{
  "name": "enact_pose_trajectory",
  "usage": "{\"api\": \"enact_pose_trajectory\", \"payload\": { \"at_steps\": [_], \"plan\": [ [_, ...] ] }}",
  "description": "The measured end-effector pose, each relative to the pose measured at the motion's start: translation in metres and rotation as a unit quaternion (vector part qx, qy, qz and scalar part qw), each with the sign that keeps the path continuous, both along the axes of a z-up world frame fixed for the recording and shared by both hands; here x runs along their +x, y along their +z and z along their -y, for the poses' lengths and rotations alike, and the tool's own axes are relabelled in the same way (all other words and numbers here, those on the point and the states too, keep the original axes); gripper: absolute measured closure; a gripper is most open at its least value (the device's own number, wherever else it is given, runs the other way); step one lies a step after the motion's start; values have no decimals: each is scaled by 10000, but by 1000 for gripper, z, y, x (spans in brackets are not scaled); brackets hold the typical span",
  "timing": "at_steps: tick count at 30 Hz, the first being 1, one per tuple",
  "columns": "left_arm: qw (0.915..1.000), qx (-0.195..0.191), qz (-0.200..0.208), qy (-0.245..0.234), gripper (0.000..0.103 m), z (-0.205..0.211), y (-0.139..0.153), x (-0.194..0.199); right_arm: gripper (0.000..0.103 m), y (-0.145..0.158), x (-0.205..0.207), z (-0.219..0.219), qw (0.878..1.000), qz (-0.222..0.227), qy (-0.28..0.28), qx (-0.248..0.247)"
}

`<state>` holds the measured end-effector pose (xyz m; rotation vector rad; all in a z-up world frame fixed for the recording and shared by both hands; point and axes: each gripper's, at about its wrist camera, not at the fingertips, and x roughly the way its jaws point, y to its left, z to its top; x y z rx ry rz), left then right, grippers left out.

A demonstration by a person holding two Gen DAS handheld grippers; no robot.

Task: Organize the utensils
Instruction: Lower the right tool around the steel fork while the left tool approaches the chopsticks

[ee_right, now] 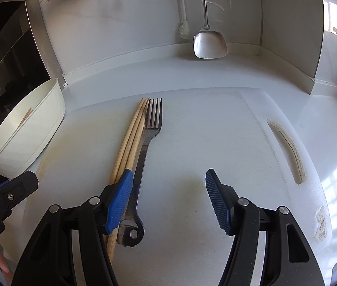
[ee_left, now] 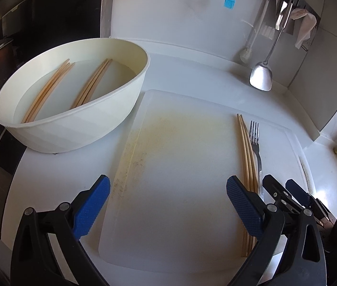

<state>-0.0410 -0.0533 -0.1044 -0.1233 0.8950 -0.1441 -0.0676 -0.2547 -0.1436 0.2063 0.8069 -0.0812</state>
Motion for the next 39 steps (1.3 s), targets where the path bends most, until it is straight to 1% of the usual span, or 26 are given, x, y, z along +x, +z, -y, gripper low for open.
{"api": "enact_pose_trajectory", "payload": {
  "at_steps": [17, 21, 28, 32, 34, 35, 36, 39],
  "plan": [
    [10000, -12, -35, 23, 7, -2, -3, 1, 42, -2, 8, -12, 9990, -41, 57, -450],
    [10000, -29, -53, 30, 7, -2, -3, 0, 42, -4, 13, -16, 9978, -89, 91, -649],
    [10000, -22, -75, 11, 7, 4, -6, 1, 42, -3, 25, -17, 9971, -84, 74, -755],
    [10000, -41, -79, 9, 7, 7, -7, 3, 43, -3, 26, -18, 9965, -10, 117, -828],
    [10000, -41, -80, 6, 7, 8, -7, 3, 55, -3, 25, -18, 9966, 43, 185, -796],
    [10000, -42, -78, -2, 7, 9, -7, 4, 57, -2, 25, -18, 9967, 54, 237, -776],
    [10000, -40, -72, -12, 7, 10, -7, 5, 61, -2, 24, -20, 9964, 67, 278, -798],
    [10000, -28, -53, -79, 7, 16, -7, 8, 78, -1, 23, -25, 9954, 106, 419, -859]
  ]
}}
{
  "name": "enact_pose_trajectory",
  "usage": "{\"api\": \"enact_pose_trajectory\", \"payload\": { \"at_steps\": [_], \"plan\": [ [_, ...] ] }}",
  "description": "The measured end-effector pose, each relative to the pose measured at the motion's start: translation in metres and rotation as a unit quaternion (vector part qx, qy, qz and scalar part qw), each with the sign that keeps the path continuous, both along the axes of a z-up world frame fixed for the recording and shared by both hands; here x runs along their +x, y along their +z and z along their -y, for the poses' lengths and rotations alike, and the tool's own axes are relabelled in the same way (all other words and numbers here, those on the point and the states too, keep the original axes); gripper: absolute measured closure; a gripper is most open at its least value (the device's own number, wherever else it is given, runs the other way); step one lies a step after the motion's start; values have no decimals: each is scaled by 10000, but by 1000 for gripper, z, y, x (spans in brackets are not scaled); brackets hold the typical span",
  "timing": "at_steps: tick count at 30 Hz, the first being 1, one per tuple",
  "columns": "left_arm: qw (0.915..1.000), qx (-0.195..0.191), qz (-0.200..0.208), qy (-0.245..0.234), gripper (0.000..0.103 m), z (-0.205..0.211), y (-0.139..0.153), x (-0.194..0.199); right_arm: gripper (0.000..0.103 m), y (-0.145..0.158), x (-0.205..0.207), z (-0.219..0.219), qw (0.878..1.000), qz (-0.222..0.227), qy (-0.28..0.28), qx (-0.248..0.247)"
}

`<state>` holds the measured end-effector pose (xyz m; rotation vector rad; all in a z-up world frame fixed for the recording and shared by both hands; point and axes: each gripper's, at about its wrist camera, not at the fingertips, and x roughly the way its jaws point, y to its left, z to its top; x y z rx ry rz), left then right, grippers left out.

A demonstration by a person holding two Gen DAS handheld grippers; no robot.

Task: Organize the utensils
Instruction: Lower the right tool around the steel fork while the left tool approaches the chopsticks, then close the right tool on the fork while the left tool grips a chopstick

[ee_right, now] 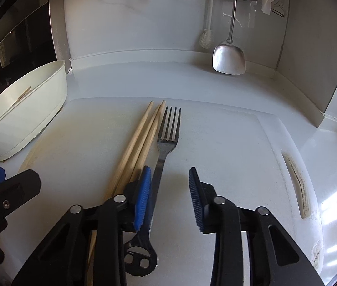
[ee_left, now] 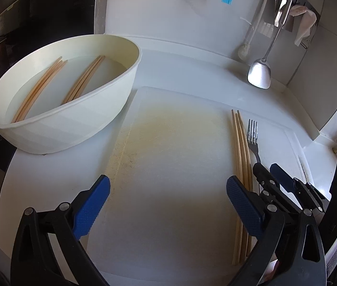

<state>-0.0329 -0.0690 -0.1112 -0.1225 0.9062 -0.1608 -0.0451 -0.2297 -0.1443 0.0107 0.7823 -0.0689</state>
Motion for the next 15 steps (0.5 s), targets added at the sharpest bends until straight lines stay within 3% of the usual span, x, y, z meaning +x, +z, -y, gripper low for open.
{"api": "enact_pose_trajectory", "payload": {
  "at_steps": [7, 15],
  "plan": [
    [9996, 3, -28, -280, 7, 21, -3, 14, 94, 2, -2, 10, 9999, 13, 8, 130],
    [9986, 40, -183, -504, 7, 45, -11, 29, 94, 3, -7, 37, 9994, 3, -216, 260]
  ]
}}
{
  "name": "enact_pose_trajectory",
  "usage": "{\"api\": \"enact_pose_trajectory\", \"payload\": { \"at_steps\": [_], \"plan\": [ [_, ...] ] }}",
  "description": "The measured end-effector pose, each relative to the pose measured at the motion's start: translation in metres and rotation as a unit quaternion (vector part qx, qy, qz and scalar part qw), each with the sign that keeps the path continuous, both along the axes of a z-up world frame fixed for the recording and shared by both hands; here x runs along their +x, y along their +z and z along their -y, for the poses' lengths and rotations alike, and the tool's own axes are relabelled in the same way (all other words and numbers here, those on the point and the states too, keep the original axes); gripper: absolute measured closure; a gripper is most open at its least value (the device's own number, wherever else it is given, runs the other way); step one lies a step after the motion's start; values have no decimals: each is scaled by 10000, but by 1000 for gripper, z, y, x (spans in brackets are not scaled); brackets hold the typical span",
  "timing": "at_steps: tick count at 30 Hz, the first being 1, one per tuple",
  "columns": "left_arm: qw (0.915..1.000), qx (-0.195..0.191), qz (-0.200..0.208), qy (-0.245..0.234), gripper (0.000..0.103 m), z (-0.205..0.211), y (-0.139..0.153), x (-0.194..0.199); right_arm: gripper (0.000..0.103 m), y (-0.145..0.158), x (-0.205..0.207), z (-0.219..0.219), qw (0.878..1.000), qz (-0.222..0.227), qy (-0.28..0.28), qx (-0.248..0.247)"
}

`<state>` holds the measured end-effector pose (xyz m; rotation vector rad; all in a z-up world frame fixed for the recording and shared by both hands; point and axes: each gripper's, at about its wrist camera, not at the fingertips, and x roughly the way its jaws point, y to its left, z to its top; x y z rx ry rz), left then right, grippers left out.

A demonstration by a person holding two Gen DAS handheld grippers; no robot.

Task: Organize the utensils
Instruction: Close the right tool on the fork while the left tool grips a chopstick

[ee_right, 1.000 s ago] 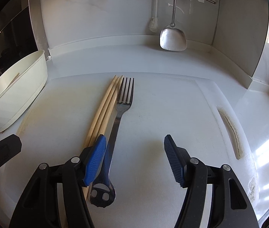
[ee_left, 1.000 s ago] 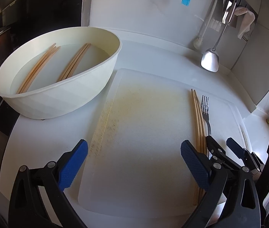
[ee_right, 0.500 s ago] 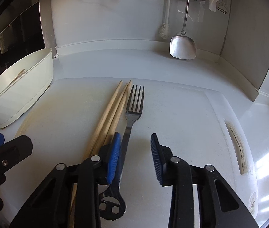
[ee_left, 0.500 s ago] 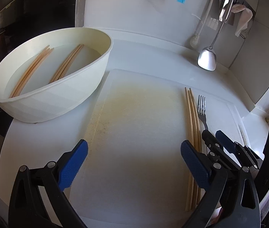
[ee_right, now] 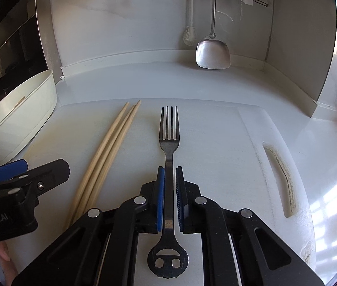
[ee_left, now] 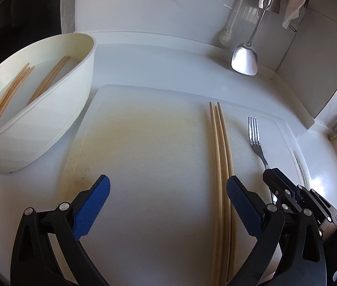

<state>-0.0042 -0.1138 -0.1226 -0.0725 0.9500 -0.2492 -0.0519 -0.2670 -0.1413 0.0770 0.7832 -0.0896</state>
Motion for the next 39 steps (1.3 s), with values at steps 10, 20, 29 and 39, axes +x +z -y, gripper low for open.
{"api": "enact_pose_trajectory", "payload": {
  "at_steps": [10, 20, 29, 39],
  "plan": [
    [9991, 407, 60, -86, 7, 18, -10, 10, 94, 1, -5, 13, 9999, -3, -97, 128],
    [9962, 835, 209, -155, 5, 32, -14, 13, 73, 1, -2, 16, 9998, -6, -96, 167],
    [9959, 878, 136, -158, 6, 38, -14, 27, 69, 0, 8, 18, 9999, -59, -91, -5],
    [9944, 910, 243, -482, 39, 48, -8, 16, 69, -2, 12, 20, 9999, -105, 14, -107]
  ]
}}
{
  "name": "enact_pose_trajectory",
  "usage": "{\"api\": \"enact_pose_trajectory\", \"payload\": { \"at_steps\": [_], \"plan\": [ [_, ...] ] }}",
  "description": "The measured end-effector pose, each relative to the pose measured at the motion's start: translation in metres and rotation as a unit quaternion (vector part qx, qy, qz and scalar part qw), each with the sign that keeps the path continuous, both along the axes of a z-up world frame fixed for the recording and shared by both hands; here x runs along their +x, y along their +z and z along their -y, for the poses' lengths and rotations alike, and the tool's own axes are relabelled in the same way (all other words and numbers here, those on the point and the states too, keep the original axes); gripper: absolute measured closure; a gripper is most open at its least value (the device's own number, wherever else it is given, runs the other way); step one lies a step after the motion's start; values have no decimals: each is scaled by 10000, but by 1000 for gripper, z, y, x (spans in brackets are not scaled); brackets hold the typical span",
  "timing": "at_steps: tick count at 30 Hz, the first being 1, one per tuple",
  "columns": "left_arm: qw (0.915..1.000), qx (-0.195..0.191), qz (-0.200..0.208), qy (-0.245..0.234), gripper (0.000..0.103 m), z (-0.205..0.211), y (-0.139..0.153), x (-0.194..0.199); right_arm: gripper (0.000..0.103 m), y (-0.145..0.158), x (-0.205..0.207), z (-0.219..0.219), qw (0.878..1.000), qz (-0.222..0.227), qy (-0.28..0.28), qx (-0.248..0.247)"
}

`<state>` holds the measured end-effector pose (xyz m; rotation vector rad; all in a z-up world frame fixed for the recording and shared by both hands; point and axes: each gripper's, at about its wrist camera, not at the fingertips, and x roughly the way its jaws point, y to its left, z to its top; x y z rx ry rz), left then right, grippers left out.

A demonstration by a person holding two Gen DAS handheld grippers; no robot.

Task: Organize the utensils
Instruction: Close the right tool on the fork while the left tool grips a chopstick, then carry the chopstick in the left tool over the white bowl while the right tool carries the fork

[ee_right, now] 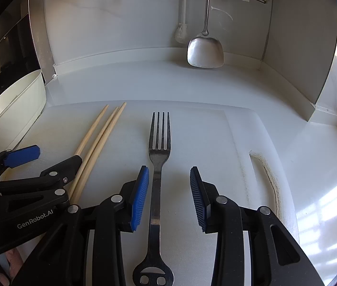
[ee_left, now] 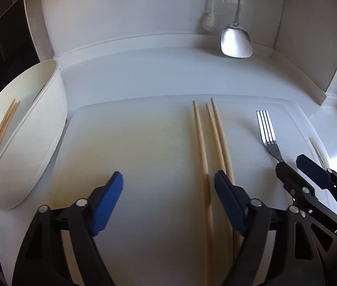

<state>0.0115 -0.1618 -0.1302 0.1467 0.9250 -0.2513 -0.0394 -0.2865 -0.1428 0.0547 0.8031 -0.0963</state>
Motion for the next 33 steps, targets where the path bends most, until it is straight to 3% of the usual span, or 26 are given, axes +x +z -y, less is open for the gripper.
{"api": "enact_pose_trajectory", "payload": {
  "at_steps": [9, 11, 13, 15, 23, 33],
  "plan": [
    [9993, 92, 100, -335, 95, 16, 4, -10, 73, 0, 2, -2, 9999, -40, 158, -30],
    [9992, 102, 182, -332, 96, 17, 3, -12, 77, -1, 1, -3, 9998, -16, 204, -17],
    [9992, 60, 191, -333, 96, 15, 3, -12, 91, -2, 1, -5, 9997, 3, 243, -37],
    [9994, -95, 122, -306, 96, 10, 3, -10, 96, -2, 0, -7, 9996, 8, 280, -17],
    [9965, -818, -58, -158, 96, -13, 5, -14, 97, -2, -14, 7, 9973, 276, 123, 670],
    [9943, -1063, 15, -109, 96, -24, 20, -27, 97, 10, -28, 7, 9931, 472, 203, 1057]
  ]
}}
